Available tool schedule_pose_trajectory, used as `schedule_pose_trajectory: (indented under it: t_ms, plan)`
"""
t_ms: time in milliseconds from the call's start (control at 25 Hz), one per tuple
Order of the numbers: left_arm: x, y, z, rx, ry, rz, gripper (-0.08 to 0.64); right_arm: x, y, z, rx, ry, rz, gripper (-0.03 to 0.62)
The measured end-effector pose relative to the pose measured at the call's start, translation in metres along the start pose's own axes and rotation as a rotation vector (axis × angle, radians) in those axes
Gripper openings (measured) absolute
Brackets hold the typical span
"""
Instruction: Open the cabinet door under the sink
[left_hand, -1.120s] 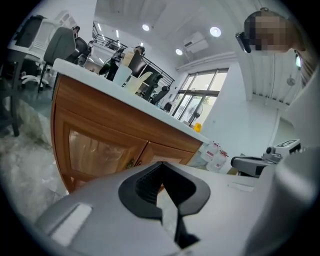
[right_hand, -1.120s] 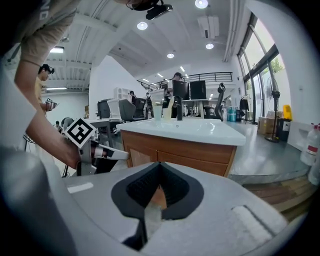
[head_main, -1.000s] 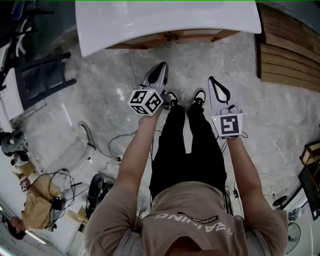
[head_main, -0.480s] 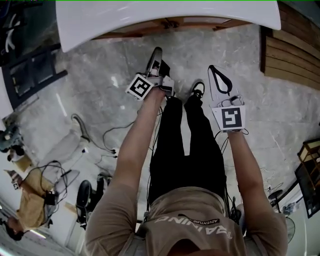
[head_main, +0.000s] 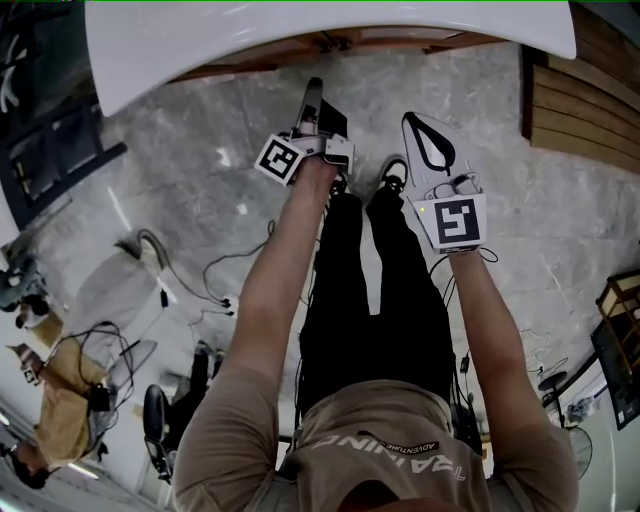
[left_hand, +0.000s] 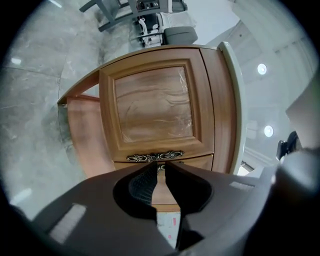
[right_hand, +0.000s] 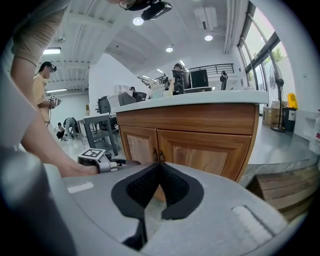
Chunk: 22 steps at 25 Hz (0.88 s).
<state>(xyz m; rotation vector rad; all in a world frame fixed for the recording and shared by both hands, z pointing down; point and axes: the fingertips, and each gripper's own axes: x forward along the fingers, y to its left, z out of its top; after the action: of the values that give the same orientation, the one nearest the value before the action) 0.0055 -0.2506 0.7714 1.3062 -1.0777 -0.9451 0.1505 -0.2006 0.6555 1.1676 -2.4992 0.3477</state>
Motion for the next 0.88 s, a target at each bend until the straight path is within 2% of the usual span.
schedule_pose_trajectory:
  t_ms: [160,240,480,760,880]
  plan:
    - [0.014,0.011,0.004,-0.066,-0.042,-0.007,0.129,0.004,0.000,-0.002,0.011,0.011,0.015,0.002]
    - [0.023,0.018,0.006,-0.084,-0.046,-0.006,0.146,0.006,0.002,-0.002,0.012,0.013,0.023,0.002]
    - [0.053,0.023,0.006,-0.138,-0.070,-0.036,0.149,0.009,0.006,-0.005,-0.048,0.008,0.057,0.002]
    - [0.065,0.027,0.005,-0.191,-0.127,-0.071,0.149,0.017,-0.003,-0.016,-0.029,0.051,0.062,0.002]
    - [0.066,0.023,0.005,-0.217,-0.142,-0.107,0.124,0.019,-0.007,-0.017,-0.022,0.059,0.058,0.002]
